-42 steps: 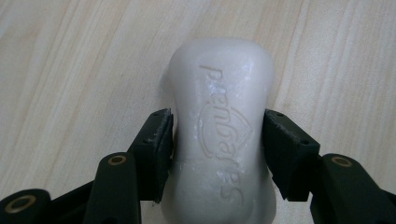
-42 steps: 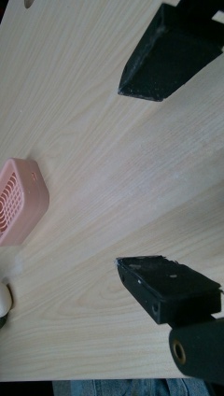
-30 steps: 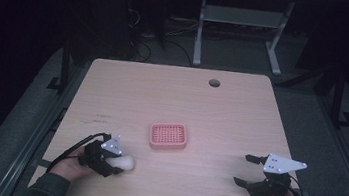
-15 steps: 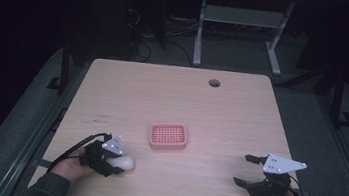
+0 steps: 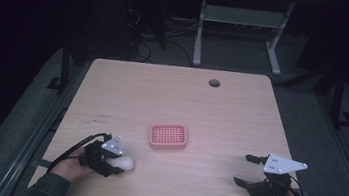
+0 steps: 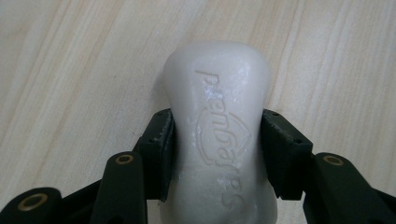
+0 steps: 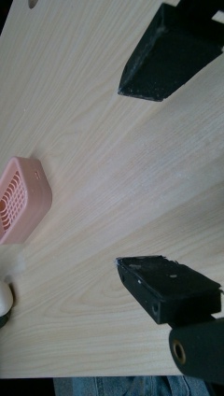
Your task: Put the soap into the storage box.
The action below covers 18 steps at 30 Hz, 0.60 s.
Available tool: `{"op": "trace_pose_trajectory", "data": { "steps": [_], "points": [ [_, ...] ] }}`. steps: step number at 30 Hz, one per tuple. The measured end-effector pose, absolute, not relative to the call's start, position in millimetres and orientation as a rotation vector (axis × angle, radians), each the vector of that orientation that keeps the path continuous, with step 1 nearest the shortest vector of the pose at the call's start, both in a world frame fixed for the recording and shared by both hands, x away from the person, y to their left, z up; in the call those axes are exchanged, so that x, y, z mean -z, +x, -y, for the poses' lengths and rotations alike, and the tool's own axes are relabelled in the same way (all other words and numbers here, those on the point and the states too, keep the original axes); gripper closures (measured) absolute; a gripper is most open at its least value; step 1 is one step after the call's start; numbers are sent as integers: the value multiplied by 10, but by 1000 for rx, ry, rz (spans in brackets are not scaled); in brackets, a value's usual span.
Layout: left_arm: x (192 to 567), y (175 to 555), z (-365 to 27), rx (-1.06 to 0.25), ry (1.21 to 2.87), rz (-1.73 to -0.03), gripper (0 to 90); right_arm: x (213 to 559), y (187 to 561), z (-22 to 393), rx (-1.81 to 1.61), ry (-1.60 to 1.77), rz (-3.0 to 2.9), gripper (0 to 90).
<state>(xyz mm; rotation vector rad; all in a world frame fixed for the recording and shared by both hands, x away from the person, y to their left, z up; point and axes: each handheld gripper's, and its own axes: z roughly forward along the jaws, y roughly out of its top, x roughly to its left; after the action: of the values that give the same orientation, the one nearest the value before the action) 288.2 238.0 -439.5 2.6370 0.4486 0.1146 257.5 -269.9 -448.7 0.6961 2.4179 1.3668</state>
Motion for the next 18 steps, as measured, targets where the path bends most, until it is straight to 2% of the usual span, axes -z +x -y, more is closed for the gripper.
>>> {"op": "trace_pose_trajectory", "data": {
  "steps": [18],
  "points": [
    [4232, 2864, -2398, -145, 2614, -429, 492, 4489, 2580, 2722, -1377, 728, -2411, 135]
  ]
}}
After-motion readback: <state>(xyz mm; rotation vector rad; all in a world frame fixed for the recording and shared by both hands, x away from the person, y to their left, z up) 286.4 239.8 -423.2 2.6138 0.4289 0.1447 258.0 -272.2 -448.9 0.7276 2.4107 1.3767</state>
